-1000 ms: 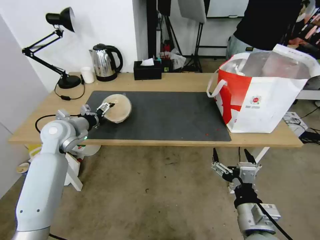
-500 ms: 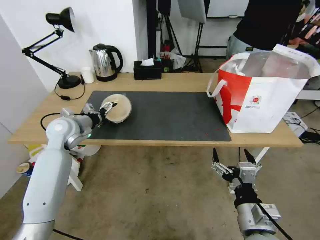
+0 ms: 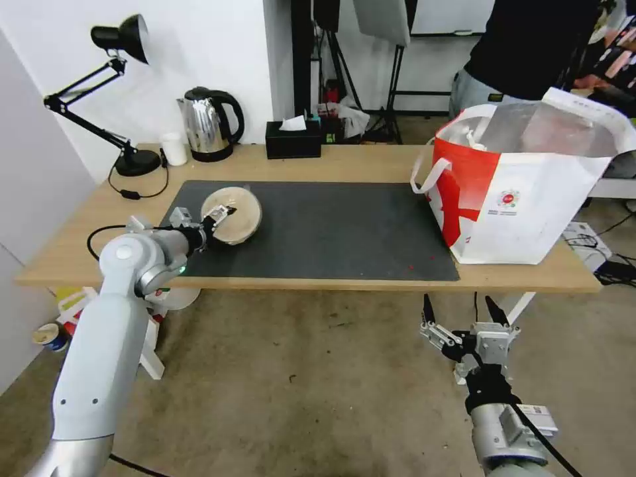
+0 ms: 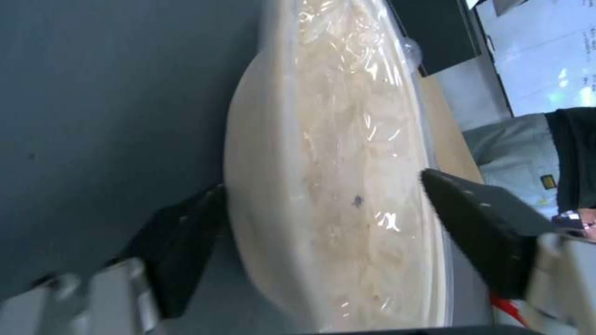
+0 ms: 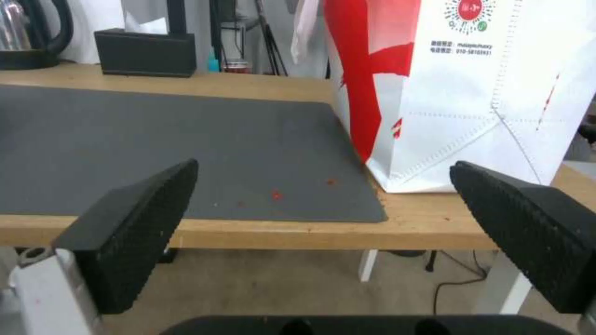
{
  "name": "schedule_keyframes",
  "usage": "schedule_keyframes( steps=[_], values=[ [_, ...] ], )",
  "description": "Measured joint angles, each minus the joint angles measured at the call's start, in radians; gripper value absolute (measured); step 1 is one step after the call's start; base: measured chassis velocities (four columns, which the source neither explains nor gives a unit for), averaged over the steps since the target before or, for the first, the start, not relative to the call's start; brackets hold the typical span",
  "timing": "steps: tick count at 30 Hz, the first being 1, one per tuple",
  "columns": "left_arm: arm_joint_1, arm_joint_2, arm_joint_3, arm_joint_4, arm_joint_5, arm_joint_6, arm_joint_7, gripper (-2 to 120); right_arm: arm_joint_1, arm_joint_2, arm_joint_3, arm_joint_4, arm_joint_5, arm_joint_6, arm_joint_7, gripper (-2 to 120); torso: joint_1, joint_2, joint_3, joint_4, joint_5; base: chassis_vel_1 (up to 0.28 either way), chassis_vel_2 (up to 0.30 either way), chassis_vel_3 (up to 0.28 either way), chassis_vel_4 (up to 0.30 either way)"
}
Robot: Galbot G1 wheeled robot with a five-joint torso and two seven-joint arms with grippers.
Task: Pick up the trash from the table and place it into the takeout bag.
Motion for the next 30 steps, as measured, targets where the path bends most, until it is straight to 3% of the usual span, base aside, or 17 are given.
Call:
schedule_keyframes(
  steps=[1,5,19,21,30],
  values=[
    [0.000,0.000,0.000,0.000,0.000,0.000,0.000,79,0.000,0.000,0.000,0.000,0.000,0.000,0.000,100,0.000,0.000,0.000,0.0000,0.0000,0.000,0.000,0.000,0.000],
    [0.002,-0.002,0.000,-0.002,0.007,-0.001,0.007,59,0.000,0.000,0.000,0.000,0.000,0.000,0.000,100,0.000,0.000,0.000,0.0000,0.0000,0.000,0.000,0.000,0.000],
    [0.016,0.001,-0.006,-0.013,0.025,-0.004,0.009,13,0.000,0.000,0.000,0.000,0.000,0.000,0.000,100,0.000,0.000,0.000,0.0000,-0.0001,0.000,0.000,0.000,0.000],
    [0.018,0.001,-0.007,-0.018,0.028,-0.004,0.009,2,0.000,0.000,0.000,0.000,0.000,0.000,0.000,100,0.000,0.000,0.000,0.0000,-0.0001,0.000,0.000,0.000,0.000],
    [0.024,0.004,-0.011,-0.025,0.031,-0.006,0.011,1,0.000,0.000,0.000,0.000,0.000,0.000,0.000,100,0.000,0.000,0.000,0.0000,0.0000,0.000,0.000,0.000,0.000]
  ],
)
